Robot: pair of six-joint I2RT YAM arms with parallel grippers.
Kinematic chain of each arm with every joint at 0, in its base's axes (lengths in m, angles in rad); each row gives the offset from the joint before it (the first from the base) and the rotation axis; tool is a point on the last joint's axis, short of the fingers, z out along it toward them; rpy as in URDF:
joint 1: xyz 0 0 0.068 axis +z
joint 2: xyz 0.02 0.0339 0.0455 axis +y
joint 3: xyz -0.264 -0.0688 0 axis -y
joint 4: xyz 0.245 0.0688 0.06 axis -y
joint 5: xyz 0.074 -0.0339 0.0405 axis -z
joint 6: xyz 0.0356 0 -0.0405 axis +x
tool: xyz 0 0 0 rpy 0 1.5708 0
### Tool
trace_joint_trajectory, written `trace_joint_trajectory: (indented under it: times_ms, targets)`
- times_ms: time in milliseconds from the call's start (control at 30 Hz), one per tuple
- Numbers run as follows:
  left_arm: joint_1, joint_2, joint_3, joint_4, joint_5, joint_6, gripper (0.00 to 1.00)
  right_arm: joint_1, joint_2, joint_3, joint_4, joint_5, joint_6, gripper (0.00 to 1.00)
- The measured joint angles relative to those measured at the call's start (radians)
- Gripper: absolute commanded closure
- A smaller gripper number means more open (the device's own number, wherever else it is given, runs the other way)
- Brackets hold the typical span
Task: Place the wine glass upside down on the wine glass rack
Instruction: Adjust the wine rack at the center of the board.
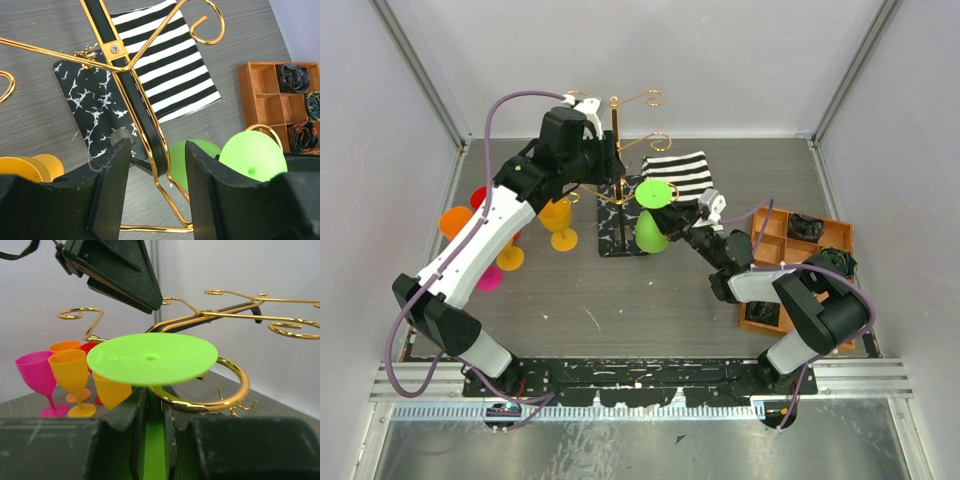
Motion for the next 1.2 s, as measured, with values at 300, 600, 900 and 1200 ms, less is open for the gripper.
trace_joint_trajectory:
  times_ms: [300, 600, 900, 1200]
  targets:
    - [0.000, 0.013, 0.000, 0.000, 0.008, 0.000, 0.47, -0.015, 0.009, 0.002, -0.001, 0.084, -0.007, 0.99]
    - [0.000, 0.032, 0.000, -0.001, 0.021, -0.001, 0.47, -0.015, 0.009, 0.002, -0.002, 0.145, -0.017, 0.99]
    - [0.000, 0.034, 0.000, -0.001, 0.026, 0.000, 0.46, -0.015, -0.008, -0.030, 0.001, 0.216, -0.042, 0.99]
    - [0.000, 0.034, 0.000, -0.001, 0.029, 0.000, 0.47, -0.015, -0.072, -0.090, 0.000, 0.222, -0.064, 0.99]
